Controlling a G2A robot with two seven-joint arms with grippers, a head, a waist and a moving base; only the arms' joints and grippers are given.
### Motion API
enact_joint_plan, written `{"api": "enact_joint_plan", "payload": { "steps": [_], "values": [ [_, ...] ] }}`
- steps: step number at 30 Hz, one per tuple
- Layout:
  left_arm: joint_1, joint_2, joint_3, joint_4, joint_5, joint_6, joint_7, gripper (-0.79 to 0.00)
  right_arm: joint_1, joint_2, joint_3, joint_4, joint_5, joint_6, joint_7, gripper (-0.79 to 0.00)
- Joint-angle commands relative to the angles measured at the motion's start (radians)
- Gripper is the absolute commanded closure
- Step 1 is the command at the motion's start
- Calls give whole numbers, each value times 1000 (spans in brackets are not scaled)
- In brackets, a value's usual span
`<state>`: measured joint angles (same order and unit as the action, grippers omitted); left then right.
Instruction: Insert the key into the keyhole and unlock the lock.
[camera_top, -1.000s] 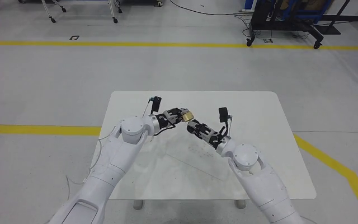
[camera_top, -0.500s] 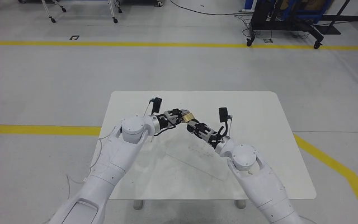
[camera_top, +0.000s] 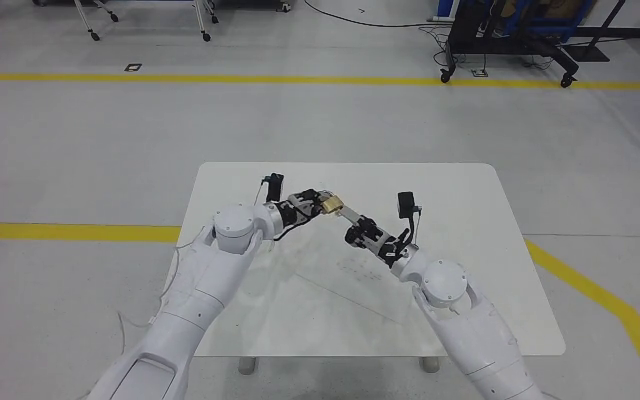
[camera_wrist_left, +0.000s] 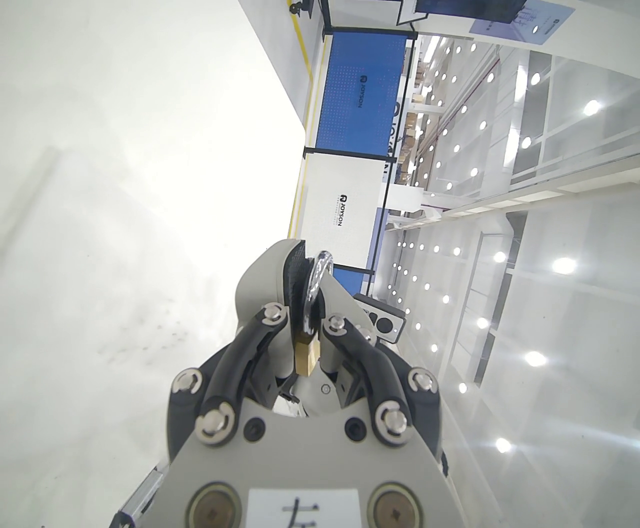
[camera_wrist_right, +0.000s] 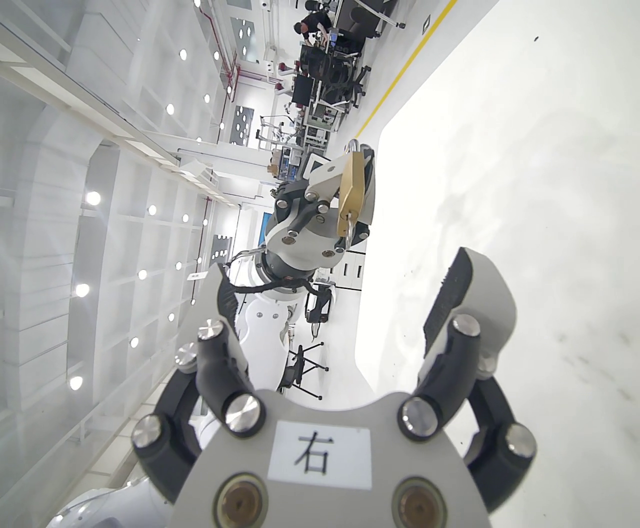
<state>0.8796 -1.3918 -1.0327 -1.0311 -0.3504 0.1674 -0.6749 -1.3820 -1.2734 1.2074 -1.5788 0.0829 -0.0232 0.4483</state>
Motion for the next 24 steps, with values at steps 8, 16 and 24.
{"api": "enact_joint_plan", "payload": {
  "steps": [8,16,24],
  "values": [
    [-33,-14,-28,102,-223,213,-100,0,-11,0,4,-16,39,-33,18,-785],
    [-73,-26,-7,183,-296,299,-172,0,-92,15,71,-5,257,-478,265,-403],
    [-96,-33,8,225,-317,299,-202,0,-36,4,19,58,256,-425,189,0]
  ]
}}
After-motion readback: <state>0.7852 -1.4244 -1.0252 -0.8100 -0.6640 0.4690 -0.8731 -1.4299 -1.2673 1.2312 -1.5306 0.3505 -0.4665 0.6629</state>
